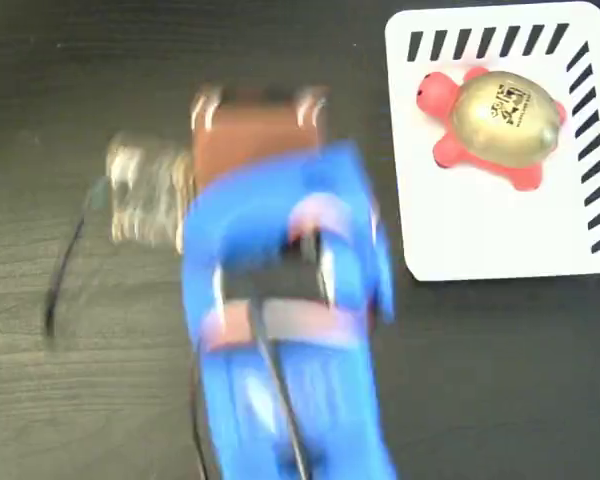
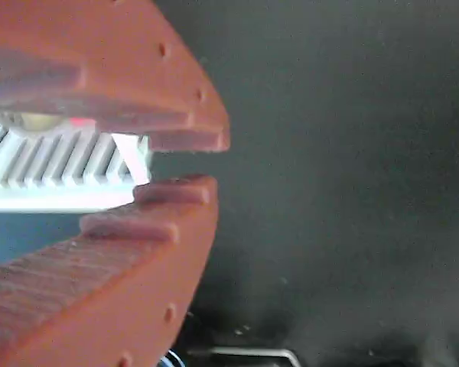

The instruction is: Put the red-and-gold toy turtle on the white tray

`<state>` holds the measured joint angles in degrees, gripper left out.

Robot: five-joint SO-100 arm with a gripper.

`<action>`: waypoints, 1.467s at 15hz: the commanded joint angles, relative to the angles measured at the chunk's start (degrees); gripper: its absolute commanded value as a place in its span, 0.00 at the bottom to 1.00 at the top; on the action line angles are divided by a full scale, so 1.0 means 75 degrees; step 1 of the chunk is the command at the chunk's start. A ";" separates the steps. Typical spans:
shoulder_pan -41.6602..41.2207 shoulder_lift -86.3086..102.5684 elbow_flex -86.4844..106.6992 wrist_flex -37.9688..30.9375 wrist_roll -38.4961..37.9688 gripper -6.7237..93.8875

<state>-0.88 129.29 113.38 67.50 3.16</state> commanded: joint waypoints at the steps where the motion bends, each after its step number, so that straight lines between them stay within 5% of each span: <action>1: -0.0422 0.2391 0.1898 -0.0023 0.0035 0.06; 8: -0.0047 0.7500 0.5520 0.1125 -0.0141 0.06; 22: -0.0223 0.7582 0.7184 0.0738 -0.0152 0.06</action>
<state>-1.76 185.80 167.78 73.74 1.67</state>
